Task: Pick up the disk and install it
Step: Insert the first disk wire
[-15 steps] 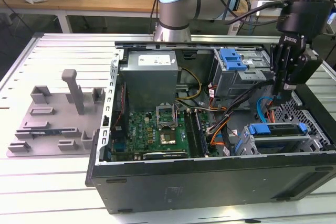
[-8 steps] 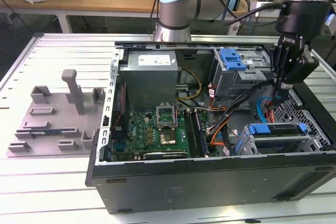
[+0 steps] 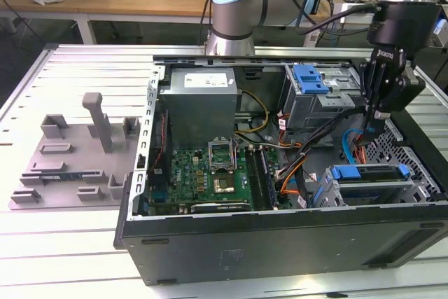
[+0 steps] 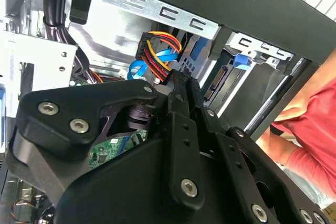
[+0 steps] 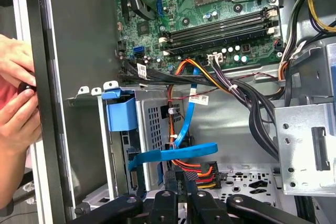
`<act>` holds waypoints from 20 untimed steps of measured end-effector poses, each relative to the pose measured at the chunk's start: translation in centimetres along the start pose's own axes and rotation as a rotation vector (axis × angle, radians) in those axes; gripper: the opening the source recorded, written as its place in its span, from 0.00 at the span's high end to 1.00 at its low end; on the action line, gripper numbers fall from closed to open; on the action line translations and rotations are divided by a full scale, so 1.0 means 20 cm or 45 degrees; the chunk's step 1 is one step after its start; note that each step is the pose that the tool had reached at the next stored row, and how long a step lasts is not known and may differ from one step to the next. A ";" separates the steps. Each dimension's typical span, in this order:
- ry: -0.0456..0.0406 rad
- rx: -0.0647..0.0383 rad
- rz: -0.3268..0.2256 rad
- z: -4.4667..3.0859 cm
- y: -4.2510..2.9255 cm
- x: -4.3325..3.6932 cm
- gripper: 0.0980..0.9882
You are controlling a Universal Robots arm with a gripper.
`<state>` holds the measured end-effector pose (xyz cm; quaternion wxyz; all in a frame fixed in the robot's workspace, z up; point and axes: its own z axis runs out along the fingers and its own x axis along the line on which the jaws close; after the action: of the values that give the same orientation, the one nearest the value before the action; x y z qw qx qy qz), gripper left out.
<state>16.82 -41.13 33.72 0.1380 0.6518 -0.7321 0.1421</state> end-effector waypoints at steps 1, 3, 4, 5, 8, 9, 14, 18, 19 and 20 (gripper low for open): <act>-0.003 0.000 0.000 -0.003 0.000 0.005 0.93; -0.024 -0.003 -0.001 -0.015 -0.002 0.029 0.93; -0.030 -0.003 -0.002 -0.016 -0.004 0.038 0.93; -0.034 -0.002 -0.004 -0.017 -0.004 0.043 0.93; -0.062 0.000 -0.018 -0.031 -0.006 0.066 0.93; -0.070 -0.001 -0.019 -0.030 -0.006 0.078 0.93; -0.118 -0.005 -0.020 -0.011 -0.014 0.151 0.93; -0.169 -0.011 -0.020 -0.002 -0.021 0.213 0.93; -0.194 -0.013 -0.021 0.001 -0.023 0.232 0.93; -0.219 -0.016 -0.021 0.003 -0.025 0.249 0.93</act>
<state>16.76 -45.77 35.60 0.0800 0.6667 -0.7367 0.0799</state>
